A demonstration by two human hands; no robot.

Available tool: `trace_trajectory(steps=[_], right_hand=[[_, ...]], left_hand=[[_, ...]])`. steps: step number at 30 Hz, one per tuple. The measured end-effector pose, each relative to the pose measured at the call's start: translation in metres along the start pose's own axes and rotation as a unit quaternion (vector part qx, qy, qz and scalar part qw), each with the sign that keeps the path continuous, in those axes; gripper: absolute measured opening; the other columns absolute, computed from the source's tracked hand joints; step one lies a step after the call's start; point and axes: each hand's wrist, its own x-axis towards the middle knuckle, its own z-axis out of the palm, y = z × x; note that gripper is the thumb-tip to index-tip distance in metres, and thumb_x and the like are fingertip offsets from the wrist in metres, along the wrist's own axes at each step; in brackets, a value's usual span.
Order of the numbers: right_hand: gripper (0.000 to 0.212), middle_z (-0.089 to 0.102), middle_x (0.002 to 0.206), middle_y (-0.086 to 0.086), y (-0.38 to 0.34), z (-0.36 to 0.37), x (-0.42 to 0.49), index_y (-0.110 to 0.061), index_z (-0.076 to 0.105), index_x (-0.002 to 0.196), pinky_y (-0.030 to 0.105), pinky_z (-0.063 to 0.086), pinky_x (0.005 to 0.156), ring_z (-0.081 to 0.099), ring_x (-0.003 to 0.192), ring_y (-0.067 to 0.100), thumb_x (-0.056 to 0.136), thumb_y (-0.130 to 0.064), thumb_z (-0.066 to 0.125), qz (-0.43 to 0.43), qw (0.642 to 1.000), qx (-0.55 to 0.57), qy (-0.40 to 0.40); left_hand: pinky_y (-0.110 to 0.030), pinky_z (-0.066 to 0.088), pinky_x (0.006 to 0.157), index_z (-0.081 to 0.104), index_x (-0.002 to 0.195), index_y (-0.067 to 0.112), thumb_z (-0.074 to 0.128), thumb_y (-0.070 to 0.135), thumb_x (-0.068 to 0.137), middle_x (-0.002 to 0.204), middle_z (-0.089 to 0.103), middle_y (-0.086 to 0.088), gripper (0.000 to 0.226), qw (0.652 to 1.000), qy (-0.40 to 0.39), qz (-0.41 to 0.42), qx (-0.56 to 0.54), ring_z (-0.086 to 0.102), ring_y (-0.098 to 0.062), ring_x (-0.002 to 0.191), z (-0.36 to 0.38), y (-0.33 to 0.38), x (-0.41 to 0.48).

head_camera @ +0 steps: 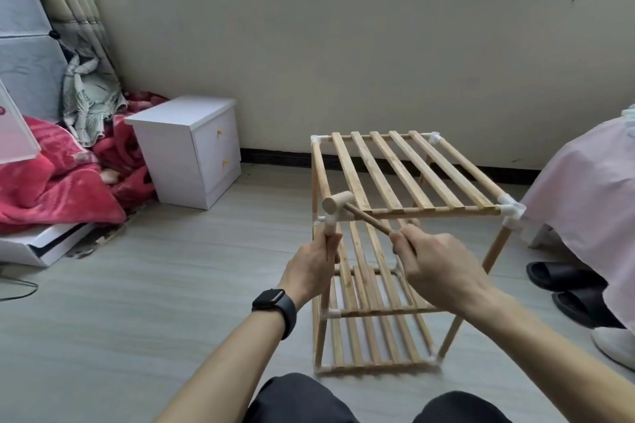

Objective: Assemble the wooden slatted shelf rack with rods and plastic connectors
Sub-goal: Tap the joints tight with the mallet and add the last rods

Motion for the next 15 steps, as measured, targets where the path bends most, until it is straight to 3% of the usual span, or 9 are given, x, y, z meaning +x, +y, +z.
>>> trace_trajectory(steps=[2, 4, 5, 7, 9, 12, 15], right_hand=[[0.027, 0.054, 0.055, 0.0, 0.0, -0.003, 0.003, -0.021, 0.057, 0.088, 0.026, 0.037, 0.036, 0.046, 0.038, 0.012, 0.107, -0.031, 0.041, -0.025, 0.993, 0.089, 0.075], [0.024, 0.05, 0.053, -0.002, -0.001, -0.005, 0.003, -0.014, 0.058, 0.092, 0.022, 0.034, 0.034, 0.047, 0.038, 0.015, 0.107, -0.024, 0.043, -0.065, 0.977, 0.135, 0.15], [0.025, 0.049, 0.053, -0.004, 0.0, -0.004, 0.003, -0.014, 0.058, 0.091, 0.019, 0.033, 0.034, 0.047, 0.038, 0.015, 0.107, -0.025, 0.043, -0.074, 0.98, 0.117, 0.144], [0.028, 0.05, 0.055, -0.005, 0.002, 0.002, 0.005, -0.02, 0.055, 0.087, 0.019, 0.034, 0.036, 0.046, 0.04, 0.011, 0.108, -0.03, 0.04, -0.053, 0.997, 0.03, 0.039], [0.028, 0.052, 0.055, -0.003, 0.007, 0.007, 0.002, -0.02, 0.056, 0.086, 0.021, 0.036, 0.039, 0.044, 0.04, 0.009, 0.108, -0.031, 0.041, -0.018, 0.999, 0.026, -0.008], [0.023, 0.052, 0.054, -0.001, 0.004, 0.009, -0.002, -0.018, 0.059, 0.091, 0.021, 0.033, 0.037, 0.045, 0.039, 0.011, 0.107, -0.027, 0.044, -0.019, 0.992, 0.1, 0.08], [0.015, 0.055, 0.061, -0.003, 0.002, 0.007, -0.002, -0.019, 0.058, 0.096, 0.022, 0.041, 0.042, 0.052, 0.048, 0.013, 0.105, -0.026, 0.049, -0.017, 0.986, 0.109, 0.127]], left_hand=[[-0.032, 0.052, 0.057, 0.041, 0.101, 0.039, 0.009, 0.077, 0.088, 0.079, 0.065, 0.0, 0.052, 1.0, -0.002, -0.001, 0.004, 0.061, -0.004, 0.061, 0.0, 0.0, 0.0], [-0.04, 0.055, 0.059, 0.042, 0.102, 0.036, 0.009, 0.076, 0.089, 0.079, 0.065, -0.003, 0.053, 1.0, 0.001, -0.004, 0.008, 0.063, -0.01, 0.064, -0.001, 0.0, 0.0], [-0.044, 0.057, 0.062, 0.043, 0.103, 0.034, 0.01, 0.075, 0.09, 0.08, 0.065, -0.005, 0.054, 1.0, 0.002, -0.005, 0.01, 0.063, -0.017, 0.066, -0.001, 0.001, 0.0], [-0.05, 0.057, 0.065, 0.044, 0.104, 0.029, 0.01, 0.073, 0.09, 0.081, 0.065, -0.006, 0.057, 1.0, 0.003, -0.009, 0.014, 0.063, -0.023, 0.068, -0.002, 0.002, 0.0], [-0.052, 0.057, 0.066, 0.044, 0.105, 0.027, 0.01, 0.071, 0.091, 0.082, 0.065, -0.007, 0.058, 1.0, 0.001, -0.009, 0.018, 0.064, -0.027, 0.07, -0.002, 0.001, -0.001], [-0.052, 0.056, 0.064, 0.042, 0.108, 0.031, 0.01, 0.072, 0.091, 0.081, 0.065, -0.008, 0.055, 1.0, 0.003, -0.005, 0.02, 0.064, -0.028, 0.07, -0.002, 0.002, 0.0], [-0.049, 0.057, 0.063, 0.042, 0.11, 0.034, 0.011, 0.071, 0.093, 0.08, 0.066, -0.006, 0.051, 1.0, 0.001, -0.008, 0.016, 0.064, -0.025, 0.068, -0.002, 0.002, 0.001]])
